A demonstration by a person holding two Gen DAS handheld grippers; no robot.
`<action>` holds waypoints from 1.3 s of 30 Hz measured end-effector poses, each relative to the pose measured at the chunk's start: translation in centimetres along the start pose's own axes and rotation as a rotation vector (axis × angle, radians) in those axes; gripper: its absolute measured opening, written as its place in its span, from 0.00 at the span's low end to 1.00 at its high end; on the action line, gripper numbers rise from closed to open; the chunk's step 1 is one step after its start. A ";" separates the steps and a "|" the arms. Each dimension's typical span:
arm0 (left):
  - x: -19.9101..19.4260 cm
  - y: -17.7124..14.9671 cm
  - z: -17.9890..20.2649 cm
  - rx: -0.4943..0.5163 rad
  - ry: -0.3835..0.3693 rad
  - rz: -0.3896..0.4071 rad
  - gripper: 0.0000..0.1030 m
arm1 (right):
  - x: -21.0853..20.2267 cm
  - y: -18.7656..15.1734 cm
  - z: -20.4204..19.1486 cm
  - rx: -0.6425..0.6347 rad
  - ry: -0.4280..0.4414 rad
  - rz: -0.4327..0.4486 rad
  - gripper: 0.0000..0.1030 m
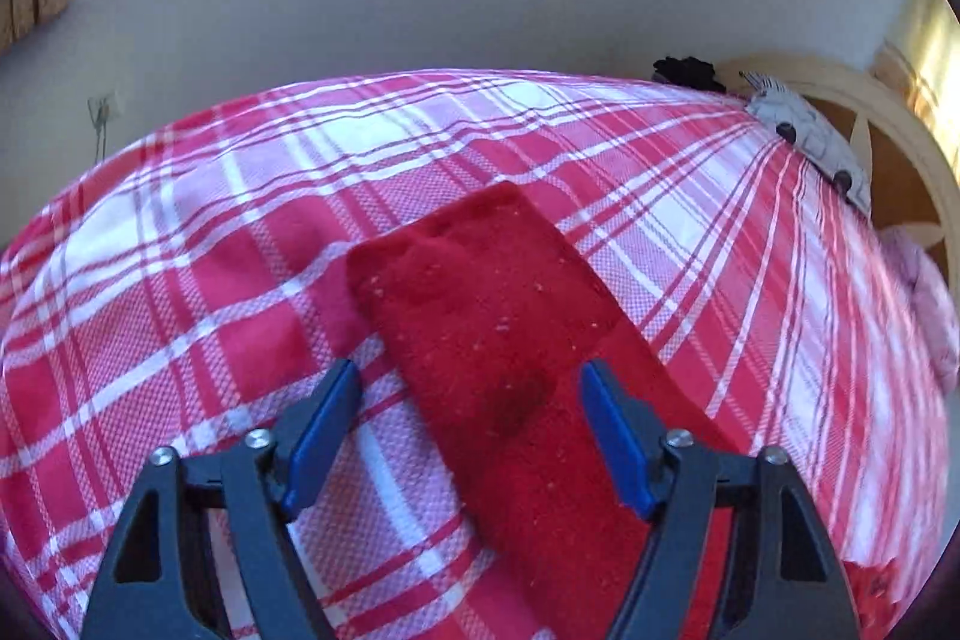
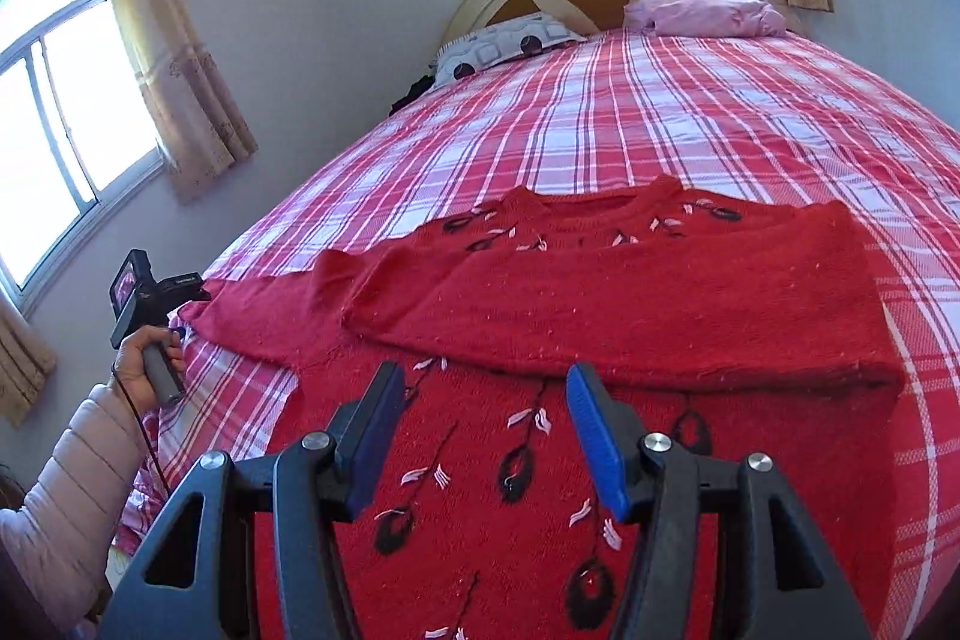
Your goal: Fold small clothes
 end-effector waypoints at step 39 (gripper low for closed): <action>-19.0 -21.6 28.0 0.836 -0.601 0.083 0.11 | -0.8 -0.2 5.9 0.196 -0.043 -0.011 0.56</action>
Point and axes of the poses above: each gripper's, at about its wrist camera, not at the fingertips, and x roughly the way its jaws point, z to its right, y to its top, the point moved 3 cm from there along x, roughly the way its jaws point, and after that the axes turned 10 degrees about x, right-handed, at the moved point
